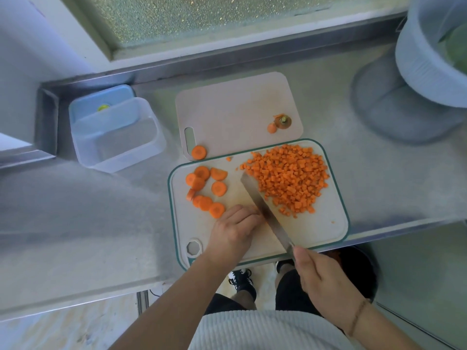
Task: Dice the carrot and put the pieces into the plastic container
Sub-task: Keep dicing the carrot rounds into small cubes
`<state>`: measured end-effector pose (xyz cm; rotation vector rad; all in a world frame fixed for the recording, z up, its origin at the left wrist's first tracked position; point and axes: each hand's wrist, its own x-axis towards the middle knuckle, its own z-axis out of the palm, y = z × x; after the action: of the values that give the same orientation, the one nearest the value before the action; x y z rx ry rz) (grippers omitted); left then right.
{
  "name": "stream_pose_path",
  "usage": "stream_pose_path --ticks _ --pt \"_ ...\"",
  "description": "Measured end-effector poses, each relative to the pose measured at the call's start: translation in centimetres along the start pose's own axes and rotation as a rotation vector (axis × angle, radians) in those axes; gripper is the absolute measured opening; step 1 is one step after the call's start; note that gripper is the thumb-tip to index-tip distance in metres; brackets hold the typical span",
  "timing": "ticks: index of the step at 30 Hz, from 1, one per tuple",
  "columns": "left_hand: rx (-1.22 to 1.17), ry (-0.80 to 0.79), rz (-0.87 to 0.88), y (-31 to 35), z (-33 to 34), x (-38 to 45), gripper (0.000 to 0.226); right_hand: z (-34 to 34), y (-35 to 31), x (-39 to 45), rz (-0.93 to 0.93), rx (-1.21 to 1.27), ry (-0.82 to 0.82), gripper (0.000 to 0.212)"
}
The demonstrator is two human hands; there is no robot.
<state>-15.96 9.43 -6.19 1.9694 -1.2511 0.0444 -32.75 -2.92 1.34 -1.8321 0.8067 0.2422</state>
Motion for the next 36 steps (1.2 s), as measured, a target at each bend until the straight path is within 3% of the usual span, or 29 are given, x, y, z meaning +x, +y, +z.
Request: stream_pose_path --ticks 7,9,11,13,15,19,22,25,28,32,36 --pt "0.056 0.107 -0.102 -0.5 -1.4 0.9 0.019 -0.9 0.7 -2.1 0.137 0.185 -0.103 0.053" --pt "0.123 0.129 -0.105 -1.8 -3.3 0.1 0.016 -0.5 1.2 -2.0 0.146 0.212 -0.145 0.059" --pt "0.226 0.049 -0.062 -3.0 -4.8 -0.8 0.015 -0.1 1.5 -1.8 0.153 0.185 -0.194 0.063" --pt "0.31 -0.068 -0.015 -3.8 -5.6 -1.2 0.027 -0.2 1.2 -1.4 0.181 0.198 -0.202 0.064" --pt "0.336 -0.128 0.024 -4.3 -5.9 -1.3 0.03 -1.0 0.9 -0.8 0.233 0.247 -0.151 0.071" --pt "0.36 -0.097 0.056 -4.8 -6.0 -1.4 0.023 -2.9 0.7 0.5 0.343 0.295 -0.115 0.081" --pt "0.348 -0.062 0.014 -4.8 -5.7 -1.7 0.028 -3.4 0.3 1.0 0.306 0.223 -0.122 0.104" --pt "0.291 -0.064 0.004 -3.2 -4.2 -1.8 0.035 -3.1 -0.9 0.4 0.151 0.009 -0.122 0.08" --pt "0.185 -0.081 -0.017 -1.4 -1.6 -1.9 0.033 -2.3 -1.3 -0.7 0.072 -0.023 -0.069 0.052" --pt "0.14 -0.077 -0.07 -0.5 -0.7 -2.3 0.029 -1.6 -0.7 -1.0 0.042 -0.1 -0.065 0.046" --pt "0.129 -0.075 0.073 -0.7 -1.5 -2.9 0.013 -1.5 -1.0 -1.2 -0.005 -0.166 -0.061 0.053"
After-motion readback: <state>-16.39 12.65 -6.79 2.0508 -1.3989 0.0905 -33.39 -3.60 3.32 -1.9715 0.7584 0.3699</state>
